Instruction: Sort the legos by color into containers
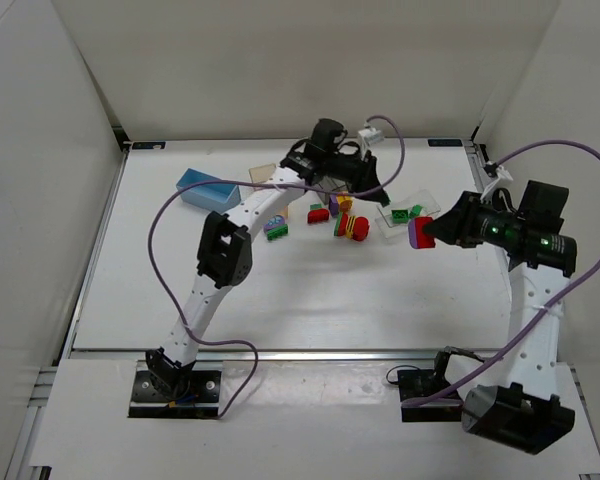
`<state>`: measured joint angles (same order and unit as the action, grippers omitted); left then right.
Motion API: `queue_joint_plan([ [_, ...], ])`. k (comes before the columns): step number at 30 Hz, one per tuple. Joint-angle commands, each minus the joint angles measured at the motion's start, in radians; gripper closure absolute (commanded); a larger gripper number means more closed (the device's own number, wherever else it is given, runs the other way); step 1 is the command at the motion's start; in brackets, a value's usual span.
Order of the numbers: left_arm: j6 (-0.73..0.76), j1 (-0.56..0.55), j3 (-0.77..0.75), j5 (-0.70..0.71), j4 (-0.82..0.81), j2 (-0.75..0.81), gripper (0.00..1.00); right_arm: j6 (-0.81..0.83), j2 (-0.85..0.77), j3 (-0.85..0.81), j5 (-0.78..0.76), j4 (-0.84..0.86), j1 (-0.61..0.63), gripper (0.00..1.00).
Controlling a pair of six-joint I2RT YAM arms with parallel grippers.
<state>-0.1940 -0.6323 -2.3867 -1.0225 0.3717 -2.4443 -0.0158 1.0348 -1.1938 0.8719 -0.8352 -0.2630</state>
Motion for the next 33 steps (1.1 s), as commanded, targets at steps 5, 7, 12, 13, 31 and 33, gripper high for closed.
queue_joint_plan([
  [5,0.160,-0.075,-0.081,0.239,0.105,-0.102,0.88,0.048,-0.097,0.017,-0.114,-0.145,-0.097,1.00],
  [7,0.153,-0.078,-0.147,0.258,0.105,-0.159,0.87,0.051,-0.111,0.019,-0.100,-0.160,-0.104,1.00],
  [12,0.186,-0.093,-0.273,0.303,0.102,-0.251,0.87,0.063,-0.117,0.020,-0.083,-0.176,-0.122,1.00],
  [13,0.186,-0.099,-0.273,0.309,0.087,-0.254,0.87,0.066,-0.114,0.020,-0.080,-0.176,-0.122,1.00],
  [31,0.145,-0.125,-0.293,0.369,-0.008,-0.329,0.40,0.070,-0.110,0.039,-0.050,-0.176,-0.131,1.00],
  [33,0.146,-0.125,-0.295,0.400,-0.019,-0.332,0.32,0.065,-0.105,0.039,-0.048,-0.167,-0.131,1.00],
])
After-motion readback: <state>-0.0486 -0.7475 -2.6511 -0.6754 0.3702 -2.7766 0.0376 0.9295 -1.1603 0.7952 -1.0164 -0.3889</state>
